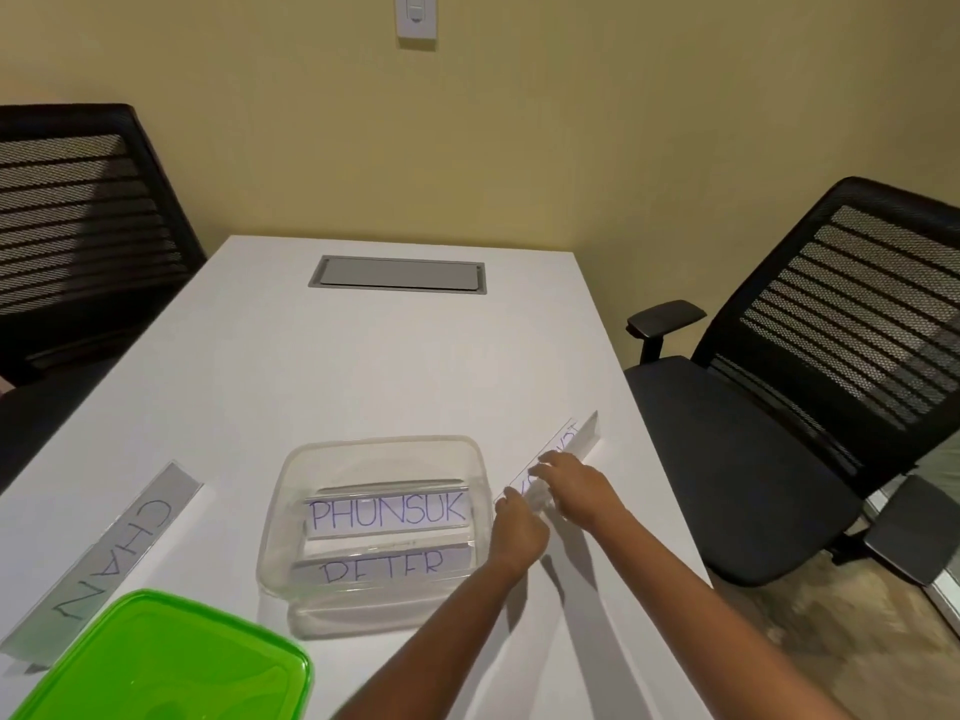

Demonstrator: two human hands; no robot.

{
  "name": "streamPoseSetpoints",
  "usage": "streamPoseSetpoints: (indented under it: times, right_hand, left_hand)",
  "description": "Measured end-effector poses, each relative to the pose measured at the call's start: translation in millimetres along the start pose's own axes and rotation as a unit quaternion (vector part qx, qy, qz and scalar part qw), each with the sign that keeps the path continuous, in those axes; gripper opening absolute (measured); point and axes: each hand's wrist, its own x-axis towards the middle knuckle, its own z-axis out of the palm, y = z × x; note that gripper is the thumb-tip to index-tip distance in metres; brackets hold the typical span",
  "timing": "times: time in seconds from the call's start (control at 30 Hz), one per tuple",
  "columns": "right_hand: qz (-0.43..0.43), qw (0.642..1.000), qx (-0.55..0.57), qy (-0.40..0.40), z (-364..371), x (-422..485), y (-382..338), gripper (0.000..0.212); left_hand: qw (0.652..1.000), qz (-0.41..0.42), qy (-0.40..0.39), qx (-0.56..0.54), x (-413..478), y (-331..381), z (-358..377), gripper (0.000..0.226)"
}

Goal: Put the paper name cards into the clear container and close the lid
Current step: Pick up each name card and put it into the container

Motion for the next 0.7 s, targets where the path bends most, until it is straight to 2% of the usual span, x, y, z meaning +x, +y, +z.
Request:
streamPoseSetpoints:
  times: [0.27, 0.43, 0.6, 0.7]
  right_hand:
    - [-0.03, 0.995, -0.089, 0.016, 6.3, 13.2, 11.5, 0.029]
    - [-0.062, 0.994, -0.058, 0.062, -3.5, 6.8, 17.5, 0.025]
    - [-0.078, 0.989, 0.021, 0.125, -26.8, -8.5, 19.2, 0.024]
    - [-0.072, 0.987, 0.063, 0.133, -43.7, -20.1, 17.9, 0.027]
  left_hand:
    - [1.0, -0.021, -0.011, -0.009, 11.0, 1.7, 4.7, 0.033]
    - [1.0, 0.011, -0.001, -0.022, 6.7, 2.1, 5.1, 0.036]
    - [0.993, 0.05, 0.097, -0.039, -2.0, 9.2, -4.1, 0.029]
    - [0.985, 0.073, 0.146, -0.05, -9.7, 16.8, -17.0, 0.023]
